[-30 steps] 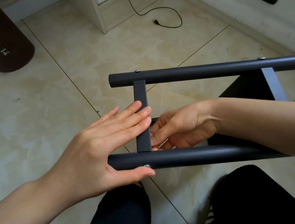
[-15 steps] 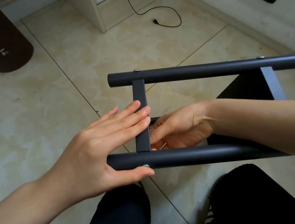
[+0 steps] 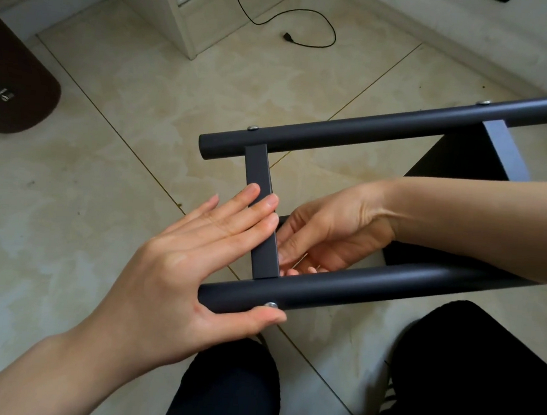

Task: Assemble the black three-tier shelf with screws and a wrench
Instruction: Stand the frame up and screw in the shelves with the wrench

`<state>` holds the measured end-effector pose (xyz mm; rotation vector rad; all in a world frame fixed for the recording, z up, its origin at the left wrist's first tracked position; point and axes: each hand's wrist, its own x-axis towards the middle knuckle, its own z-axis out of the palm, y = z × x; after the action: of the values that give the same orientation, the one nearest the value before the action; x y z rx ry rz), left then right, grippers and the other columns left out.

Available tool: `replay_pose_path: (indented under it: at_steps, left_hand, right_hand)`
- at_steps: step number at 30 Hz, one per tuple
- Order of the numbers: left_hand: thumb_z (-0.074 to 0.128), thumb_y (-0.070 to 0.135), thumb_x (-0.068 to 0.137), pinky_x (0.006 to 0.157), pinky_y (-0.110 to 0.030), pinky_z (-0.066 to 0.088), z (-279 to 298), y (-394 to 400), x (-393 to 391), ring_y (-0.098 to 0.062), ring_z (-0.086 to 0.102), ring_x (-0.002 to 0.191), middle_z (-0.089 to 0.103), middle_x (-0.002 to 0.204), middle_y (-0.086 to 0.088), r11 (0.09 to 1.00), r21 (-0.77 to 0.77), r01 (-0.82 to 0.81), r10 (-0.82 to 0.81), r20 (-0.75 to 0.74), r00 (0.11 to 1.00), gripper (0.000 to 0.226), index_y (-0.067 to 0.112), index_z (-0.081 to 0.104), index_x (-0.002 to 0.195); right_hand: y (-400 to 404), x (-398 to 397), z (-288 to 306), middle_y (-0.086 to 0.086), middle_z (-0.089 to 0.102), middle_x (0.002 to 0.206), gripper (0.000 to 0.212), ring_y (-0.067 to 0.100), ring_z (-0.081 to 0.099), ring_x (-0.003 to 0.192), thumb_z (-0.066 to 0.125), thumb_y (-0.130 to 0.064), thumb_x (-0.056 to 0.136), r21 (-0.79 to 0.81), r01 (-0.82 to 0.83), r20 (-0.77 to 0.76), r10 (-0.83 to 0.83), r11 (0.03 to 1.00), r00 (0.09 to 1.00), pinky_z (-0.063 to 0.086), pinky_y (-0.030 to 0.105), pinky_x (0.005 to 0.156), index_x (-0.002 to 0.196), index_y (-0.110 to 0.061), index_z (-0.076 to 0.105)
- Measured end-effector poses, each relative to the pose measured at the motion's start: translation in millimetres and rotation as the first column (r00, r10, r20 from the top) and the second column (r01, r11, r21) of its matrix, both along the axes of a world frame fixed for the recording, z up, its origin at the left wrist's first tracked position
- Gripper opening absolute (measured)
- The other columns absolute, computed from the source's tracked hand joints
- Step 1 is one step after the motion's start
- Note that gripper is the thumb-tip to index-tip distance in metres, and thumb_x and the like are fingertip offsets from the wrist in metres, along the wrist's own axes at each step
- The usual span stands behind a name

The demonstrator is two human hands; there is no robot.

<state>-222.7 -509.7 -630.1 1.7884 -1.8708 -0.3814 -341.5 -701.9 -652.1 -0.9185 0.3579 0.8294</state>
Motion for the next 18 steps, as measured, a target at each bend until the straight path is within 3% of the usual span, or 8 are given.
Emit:
replay_pose_path:
  at_steps: [5,11,16,18]
  left_hand:
    - [0.072,0.052,0.079,0.117,-0.047,0.037,-0.5,-1.0,-0.4,-0.016,0.043,0.143,0.051,0.148,-0.003,1.000,0.002,-0.002,0.002,0.000,1.000,0.076,0.006,0.055,0.137]
    - [0.072,0.052,0.079,0.117,-0.048,0.037,-0.8,-0.2,-0.4,-0.017,0.042,0.144,0.051,0.149,-0.003,1.000,-0.011,0.005,-0.005,0.008,1.000,0.077,0.006,0.054,0.138]
    - [0.073,0.052,0.078,0.116,-0.049,0.038,-1.2,-0.1,-0.3,-0.017,0.043,0.143,0.051,0.148,-0.003,1.000,-0.011,0.001,-0.001,0.009,1.000,0.076,0.006,0.055,0.137]
    - [0.073,0.052,0.078,0.116,-0.049,0.038,-1.1,-0.2,-0.6,-0.017,0.043,0.143,0.051,0.148,-0.003,1.000,-0.010,-0.003,0.003,0.006,1.000,0.076,0.006,0.055,0.137]
  right_hand:
    - [1.0,0.5,-4.4,0.004,0.066,0.076,0.014,0.009,0.065,0.064,0.058,-0.016,0.089,-0.033,0.010,-0.069,-0.012,0.999,0.998,0.057,0.021,0.065,0.088,-0.005,0.067]
    - [7.0,0.4,-5.9,0.007,0.063,0.095,0.021,0.015,0.063,0.082,0.047,-0.019,0.102,-0.103,-0.013,-0.080,0.005,0.995,0.997,0.054,0.025,0.079,0.115,-0.006,0.057]
    - [7.1,-0.9,-5.0,0.005,0.066,0.083,0.024,0.010,0.066,0.069,0.048,-0.014,0.101,-0.052,0.060,-0.056,-0.063,0.997,0.996,0.056,0.021,0.065,0.090,-0.008,0.068]
    - [3.7,-1.3,-3.3,0.002,0.064,0.075,0.020,0.007,0.060,0.063,0.048,-0.012,0.099,-0.048,0.063,-0.048,-0.065,0.997,0.997,0.053,0.017,0.060,0.089,-0.006,0.065]
